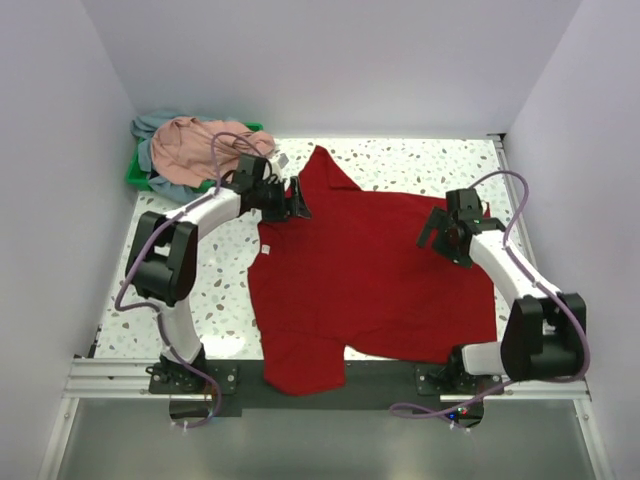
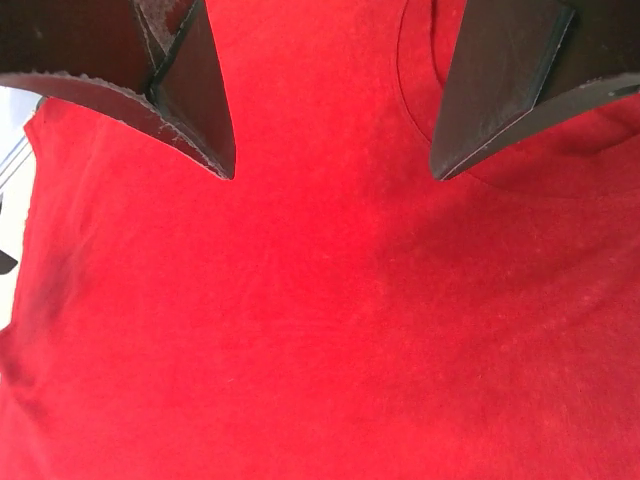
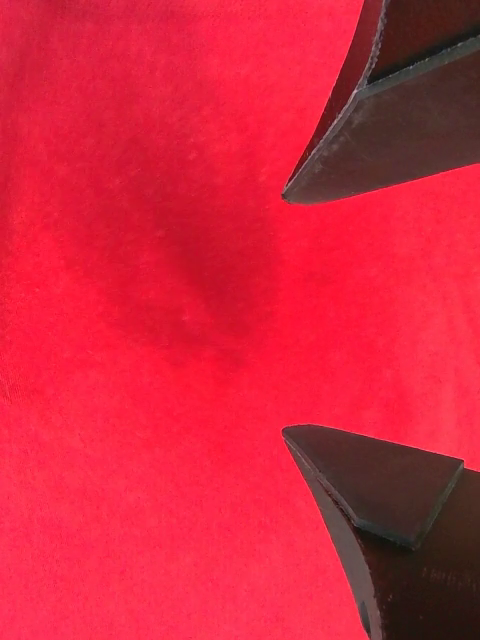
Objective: Fold and stack the t-shirts
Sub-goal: Fold the tshirt
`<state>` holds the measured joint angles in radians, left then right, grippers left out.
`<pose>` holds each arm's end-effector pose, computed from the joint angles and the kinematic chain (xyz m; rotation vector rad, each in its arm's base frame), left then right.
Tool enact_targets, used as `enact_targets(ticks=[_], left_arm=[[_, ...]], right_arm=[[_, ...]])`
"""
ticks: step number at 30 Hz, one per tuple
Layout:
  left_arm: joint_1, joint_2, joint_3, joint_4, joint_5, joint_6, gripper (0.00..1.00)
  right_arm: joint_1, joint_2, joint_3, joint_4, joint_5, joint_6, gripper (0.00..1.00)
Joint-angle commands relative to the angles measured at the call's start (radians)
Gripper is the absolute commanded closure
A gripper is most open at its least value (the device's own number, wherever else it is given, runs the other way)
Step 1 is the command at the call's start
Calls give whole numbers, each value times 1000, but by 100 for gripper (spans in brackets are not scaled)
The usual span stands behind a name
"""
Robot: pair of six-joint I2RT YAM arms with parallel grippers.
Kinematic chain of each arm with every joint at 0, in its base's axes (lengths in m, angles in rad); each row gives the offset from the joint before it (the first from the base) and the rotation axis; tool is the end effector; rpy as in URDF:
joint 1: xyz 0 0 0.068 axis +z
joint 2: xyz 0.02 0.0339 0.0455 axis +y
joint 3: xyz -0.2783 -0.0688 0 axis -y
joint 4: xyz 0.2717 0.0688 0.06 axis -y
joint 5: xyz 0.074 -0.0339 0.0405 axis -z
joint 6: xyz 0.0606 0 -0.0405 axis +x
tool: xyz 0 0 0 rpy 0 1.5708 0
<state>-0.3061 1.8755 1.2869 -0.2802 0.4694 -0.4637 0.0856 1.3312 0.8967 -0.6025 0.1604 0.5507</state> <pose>0.4165 -0.1604 0.1803 0.0215 2.5249 -0.9032 0.2935 0.0155 0.2087 0.6513 2.5033 0.0238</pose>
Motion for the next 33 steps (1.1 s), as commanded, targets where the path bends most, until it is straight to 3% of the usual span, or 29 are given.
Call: enact_targets(ticks=[1,13,19,25,33], left_arm=[[-1,72,37,6,1,-23,17],[-1,315,219,-92,-51,-16,16],[1,480,465,-198,-89,3,16],[19,657,823,-295,-137,-12,16],[38,666,888,-110,-88,3,15]], right_arm=[[-17,100,16,102,-30,15,5],[-83,368,133,150,-78,-24,5],[-113,523,270,121,-82,-31,6],[-115,678,481,57,-97,-46,7],[-115,749,675,1,-147,-69,9]])
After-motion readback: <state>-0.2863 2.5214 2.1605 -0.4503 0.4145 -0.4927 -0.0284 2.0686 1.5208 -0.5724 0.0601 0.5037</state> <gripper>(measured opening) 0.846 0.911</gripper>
